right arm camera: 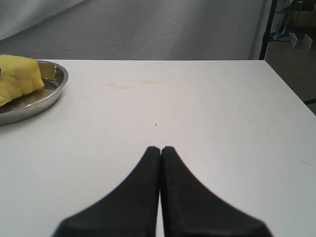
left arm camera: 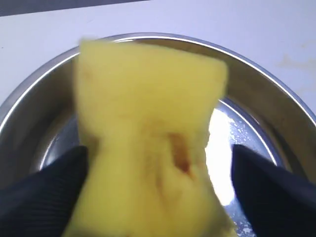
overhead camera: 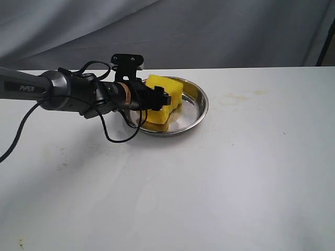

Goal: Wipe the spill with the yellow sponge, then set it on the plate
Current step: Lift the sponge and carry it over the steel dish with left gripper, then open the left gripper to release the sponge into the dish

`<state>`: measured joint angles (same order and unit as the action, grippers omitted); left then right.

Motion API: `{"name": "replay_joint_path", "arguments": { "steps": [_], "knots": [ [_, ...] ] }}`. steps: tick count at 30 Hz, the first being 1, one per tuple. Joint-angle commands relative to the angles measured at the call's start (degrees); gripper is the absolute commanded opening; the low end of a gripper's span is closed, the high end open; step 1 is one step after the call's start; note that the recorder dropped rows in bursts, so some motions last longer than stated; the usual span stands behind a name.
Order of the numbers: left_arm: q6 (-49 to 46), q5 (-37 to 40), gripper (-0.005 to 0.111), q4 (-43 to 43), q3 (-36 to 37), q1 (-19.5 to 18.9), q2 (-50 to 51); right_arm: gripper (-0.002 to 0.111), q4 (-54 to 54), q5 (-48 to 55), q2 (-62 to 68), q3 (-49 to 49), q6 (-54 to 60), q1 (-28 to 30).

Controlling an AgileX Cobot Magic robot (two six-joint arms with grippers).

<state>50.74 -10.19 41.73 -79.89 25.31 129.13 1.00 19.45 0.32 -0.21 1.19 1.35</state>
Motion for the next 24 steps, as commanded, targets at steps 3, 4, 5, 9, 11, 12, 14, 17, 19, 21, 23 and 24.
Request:
{"name": "replay_joint_path", "arguments": {
  "steps": [3,4,5,9,11,12,14,17,19,21,23,24],
  "knots": [
    [-0.23,-0.87,0.104,2.86,-0.45,0.28,-1.54,0.0,0.0,-0.2,-0.32,0.21,0.06,-0.11],
    [-0.12,-0.87,0.104,3.81,-0.45,0.28,-2.08,0.0,0.0,-0.2,-0.32,0.21,0.06,-0.11],
    [-0.12,-0.87,0.104,4.2,-0.45,0.28,-2.69,0.0,0.0,-0.2,-0.32,0.21,0.06,-0.11],
    [0.01,3.04,0.104,4.21,-0.45,0.28,-6.61,0.0,0.0,-0.2,-0.32,0.21,0.06,-0.11],
    [0.01,7.02,0.104,4.21,-0.45,0.28,-8.99,0.0,0.0,-0.2,-0.32,0.21,0.06,-0.11],
    [-0.11,9.84,0.104,4.21,-0.45,0.28,-10.42,0.0,0.0,-0.2,-0.32,0.21,0.06,-0.11],
    [-1.6,15.21,0.104,4.3,-0.45,0.28,-13.04,0.0,0.0,-0.2,-0.32,0.21,0.06,-0.11],
    [-6.52,21.86,0.104,4.3,0.66,0.28,-17.47,0.0,0.0,-0.2,-0.32,0.21,0.06,-0.11],
    [-10.9,24.51,0.104,4.3,3.89,0.28,-22.05,0.0,0.0,-0.2,-0.32,0.21,0.06,-0.11],
    [-10.91,25.63,0.104,4.41,7.75,0.28,-27.37,0.0,0.0,-0.2,-0.32,0.21,0.06,-0.11],
    [-10.91,25.63,0.104,5.03,11.5,0.28,-32.79,0.0,0.0,-0.2,-0.32,0.21,0.06,-0.11],
    [-10.91,25.63,0.104,5.35,12.62,0.28,-34.79,0.0,0.0,-0.2,-0.32,0.21,0.06,-0.11]
  ]
}}
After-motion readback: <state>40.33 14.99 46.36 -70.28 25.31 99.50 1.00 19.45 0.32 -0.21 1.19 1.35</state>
